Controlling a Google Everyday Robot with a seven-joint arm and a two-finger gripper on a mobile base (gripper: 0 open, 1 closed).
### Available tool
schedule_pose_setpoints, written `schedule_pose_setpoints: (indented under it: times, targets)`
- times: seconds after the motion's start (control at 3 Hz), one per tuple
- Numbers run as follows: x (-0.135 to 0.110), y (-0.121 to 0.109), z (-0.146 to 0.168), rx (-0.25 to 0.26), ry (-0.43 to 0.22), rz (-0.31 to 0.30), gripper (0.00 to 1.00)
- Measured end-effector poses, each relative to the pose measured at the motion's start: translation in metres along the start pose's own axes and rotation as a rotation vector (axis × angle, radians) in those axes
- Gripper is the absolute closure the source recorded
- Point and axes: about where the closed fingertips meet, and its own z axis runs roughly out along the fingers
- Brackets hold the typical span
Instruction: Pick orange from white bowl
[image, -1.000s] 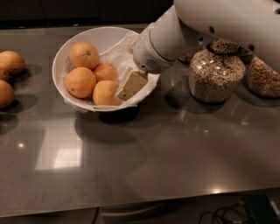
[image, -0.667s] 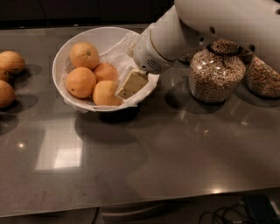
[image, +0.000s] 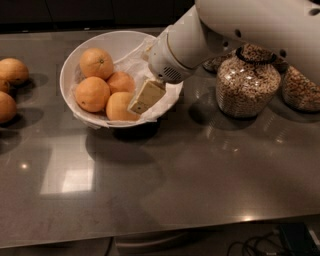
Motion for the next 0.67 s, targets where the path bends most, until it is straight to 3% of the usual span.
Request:
schedule_pose_setpoints:
  times: [0.33,0.67]
  targets:
    - [-0.0166,-0.0012,0.0214,-0.018,-0.051,-0.027,0.38]
    - [-0.0166,-0.0011,0.0215,-0.018,-0.051,-0.026,0.4]
